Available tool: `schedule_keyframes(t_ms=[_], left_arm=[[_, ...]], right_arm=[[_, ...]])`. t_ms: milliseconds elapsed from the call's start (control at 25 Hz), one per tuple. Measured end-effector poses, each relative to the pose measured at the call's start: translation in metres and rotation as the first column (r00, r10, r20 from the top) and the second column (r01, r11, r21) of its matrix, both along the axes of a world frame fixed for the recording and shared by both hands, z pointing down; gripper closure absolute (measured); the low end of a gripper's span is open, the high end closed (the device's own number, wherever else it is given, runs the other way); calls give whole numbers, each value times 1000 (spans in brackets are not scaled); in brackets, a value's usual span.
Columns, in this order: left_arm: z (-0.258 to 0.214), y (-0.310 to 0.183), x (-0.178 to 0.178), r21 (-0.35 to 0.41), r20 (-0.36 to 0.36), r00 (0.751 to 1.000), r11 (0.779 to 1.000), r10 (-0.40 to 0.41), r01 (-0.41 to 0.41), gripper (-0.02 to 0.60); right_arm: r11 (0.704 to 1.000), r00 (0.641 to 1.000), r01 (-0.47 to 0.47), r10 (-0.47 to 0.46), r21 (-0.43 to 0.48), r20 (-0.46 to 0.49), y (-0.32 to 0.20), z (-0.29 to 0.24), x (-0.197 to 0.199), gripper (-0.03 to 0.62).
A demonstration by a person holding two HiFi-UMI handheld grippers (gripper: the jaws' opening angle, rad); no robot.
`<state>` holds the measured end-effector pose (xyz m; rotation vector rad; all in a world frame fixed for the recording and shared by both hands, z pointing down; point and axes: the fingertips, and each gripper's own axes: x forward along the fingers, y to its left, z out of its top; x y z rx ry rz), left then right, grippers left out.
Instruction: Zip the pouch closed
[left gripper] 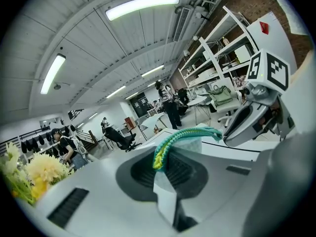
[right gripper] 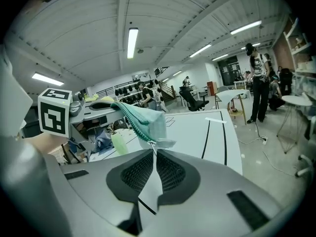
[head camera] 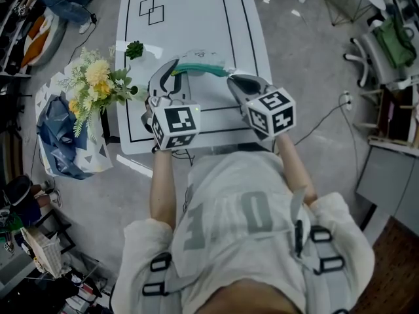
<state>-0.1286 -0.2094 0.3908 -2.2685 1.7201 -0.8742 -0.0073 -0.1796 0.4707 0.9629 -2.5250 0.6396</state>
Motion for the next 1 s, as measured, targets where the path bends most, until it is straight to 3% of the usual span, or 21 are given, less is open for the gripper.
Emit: schedule_keyframes(t_ms=[240,440,760,880,1000], left_arm=[[8,7,-1,-20,2,1000,1000,-13,13,563],[23,17,15,-77,-37,998,996,45,-48,561],[30,39,65,-143,-168,960,958,225,-250,440],[9,35,68,-97,-195,951,960,241,-263,431],[-23,21,61,1,-173,954,968,246,-249,431]], right_arm=[[988,995,-34,48,150,-91,-9,-15,9,586],[936,963,-25,117,351,-243,-30,-48,26,588],[772,867,92,248,629,-431,-77,-110,53,588],[709,834,198,241,676,-497,-78,-122,52,588],[632,803,363,160,685,-574,-65,-125,42,588]])
